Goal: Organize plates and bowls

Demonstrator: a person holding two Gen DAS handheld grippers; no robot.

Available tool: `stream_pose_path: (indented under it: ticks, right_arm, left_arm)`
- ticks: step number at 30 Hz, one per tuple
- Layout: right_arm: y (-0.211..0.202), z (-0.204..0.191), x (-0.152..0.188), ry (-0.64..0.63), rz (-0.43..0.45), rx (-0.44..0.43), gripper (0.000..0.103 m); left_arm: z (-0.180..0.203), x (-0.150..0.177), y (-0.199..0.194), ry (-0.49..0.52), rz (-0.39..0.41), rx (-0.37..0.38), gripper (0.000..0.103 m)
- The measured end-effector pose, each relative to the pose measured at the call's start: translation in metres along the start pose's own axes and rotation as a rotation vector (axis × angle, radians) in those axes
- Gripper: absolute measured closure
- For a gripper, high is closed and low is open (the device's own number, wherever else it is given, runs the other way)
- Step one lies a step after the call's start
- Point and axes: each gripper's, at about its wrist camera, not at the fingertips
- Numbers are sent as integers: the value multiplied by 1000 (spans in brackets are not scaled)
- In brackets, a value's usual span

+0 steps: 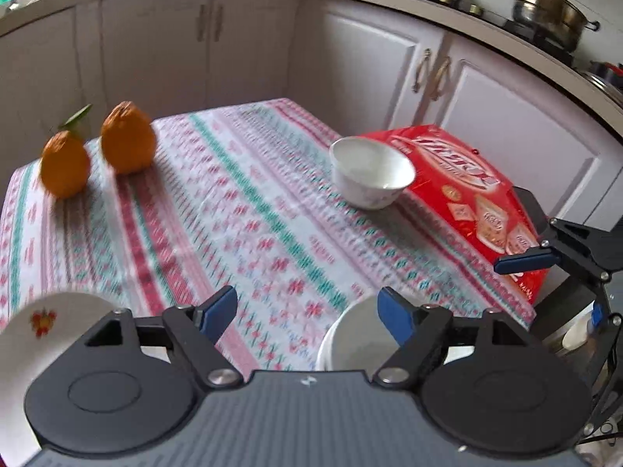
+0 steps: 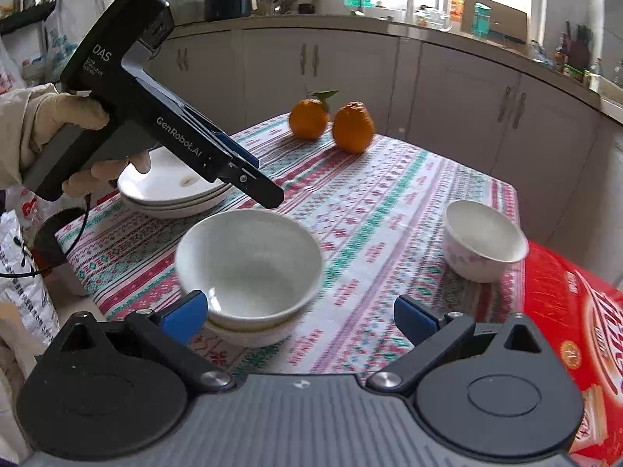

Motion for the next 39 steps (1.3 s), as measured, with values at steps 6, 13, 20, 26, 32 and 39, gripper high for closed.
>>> stream_pose_path:
  ticks: [6,13,20,26,32,39]
  right_arm:
    - [-8,41,-5,15,25,117,0]
    - [12,100,2,15,-4,203,0]
    - [52,140,7,-25,-31,188,0]
    - [87,162,13,-53,-55,151,0]
    - [103,169,16,-76,-60,134,2]
    - [113,175,16,-66,-56,112,12]
  left_arm:
    - [16,-27,35,62,-1,41,24]
    - [28,-51,91,113,-32,79,24]
    - [33,-68,149,141,-78,114,24]
    - [32,-73,192,125,-108,136,25]
    - [34,-75,212,124,-118,151,35]
    - [35,-79,223,124,-120,164,39]
Point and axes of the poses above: each gripper's, at about its wrist camera, not at the fingertips, and y roughly the way its jaws point, z to its right, x to its underside, and after that the axes turned 15 degrees about z, right-handed
